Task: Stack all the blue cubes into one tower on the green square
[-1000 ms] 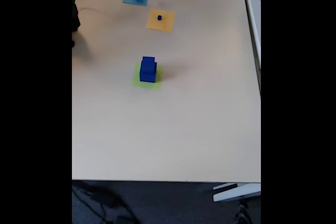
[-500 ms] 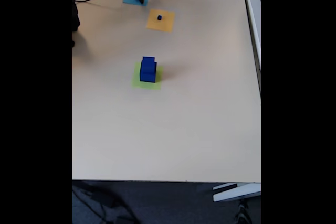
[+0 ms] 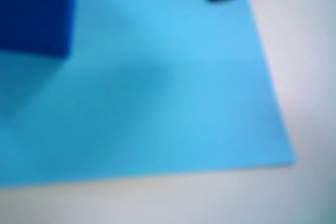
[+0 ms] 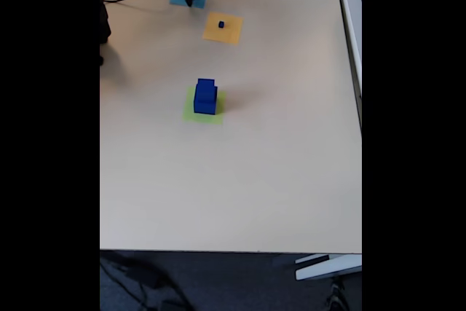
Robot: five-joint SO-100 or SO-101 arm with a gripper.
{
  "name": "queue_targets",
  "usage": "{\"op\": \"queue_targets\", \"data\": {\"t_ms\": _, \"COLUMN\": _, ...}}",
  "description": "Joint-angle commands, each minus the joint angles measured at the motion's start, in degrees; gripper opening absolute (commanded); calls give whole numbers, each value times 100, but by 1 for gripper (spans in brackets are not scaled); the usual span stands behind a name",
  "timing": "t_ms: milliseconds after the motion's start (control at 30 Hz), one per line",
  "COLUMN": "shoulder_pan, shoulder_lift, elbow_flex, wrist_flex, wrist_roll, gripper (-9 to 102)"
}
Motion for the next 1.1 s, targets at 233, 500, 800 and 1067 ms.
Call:
{"op": "queue_targets", "data": {"t_ms": 233, "shoulder_pan": -26, "shoulder_lift": 510, "elbow_flex": 0, "wrist_flex": 105, "wrist_roll": -141, "gripper": 34}}
{"op": "queue_targets", "data": {"t_ms": 500, "shoulder_pan": -26, "shoulder_lift": 387, "elbow_flex": -211, "wrist_flex": 264, "wrist_roll": -167, "gripper": 21}}
{"op": "queue_targets", "data": {"t_ms": 800, "shoulder_pan": 0, "shoulder_lift": 325, "elbow_flex": -220, "wrist_flex": 255, "wrist_roll": -167, "gripper": 0}}
{"op": "queue_targets", "data": {"t_ms": 1067, "shoulder_pan": 62, "shoulder_lift": 343, "elbow_flex": -272, "wrist_flex": 316, "wrist_roll": -264, "gripper": 0}}
